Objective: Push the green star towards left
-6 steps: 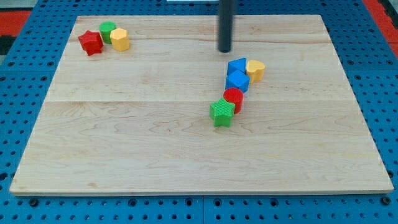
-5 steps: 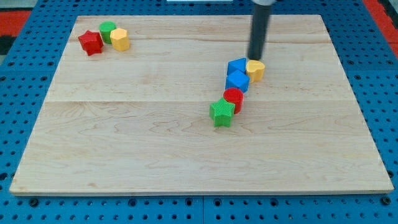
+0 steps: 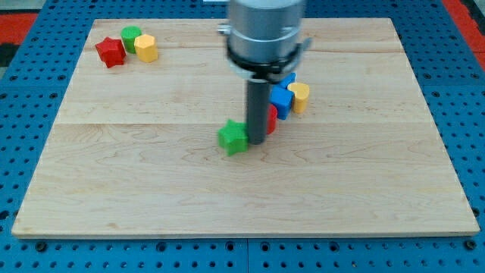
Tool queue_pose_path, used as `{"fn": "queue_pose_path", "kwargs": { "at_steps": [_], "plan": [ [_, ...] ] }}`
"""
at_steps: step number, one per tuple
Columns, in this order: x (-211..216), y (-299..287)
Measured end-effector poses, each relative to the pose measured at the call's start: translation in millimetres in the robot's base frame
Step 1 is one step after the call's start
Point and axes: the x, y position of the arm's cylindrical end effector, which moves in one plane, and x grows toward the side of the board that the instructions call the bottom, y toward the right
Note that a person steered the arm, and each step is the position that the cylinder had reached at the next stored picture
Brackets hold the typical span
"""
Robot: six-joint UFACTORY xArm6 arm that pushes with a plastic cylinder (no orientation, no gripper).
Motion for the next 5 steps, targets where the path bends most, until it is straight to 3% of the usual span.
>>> {"fn": "queue_pose_path", "kwargs": {
  "at_steps": [2,5],
  "plan": [
    [0.0,-112.7],
    [-14.4,-144.2]
  ]
}}
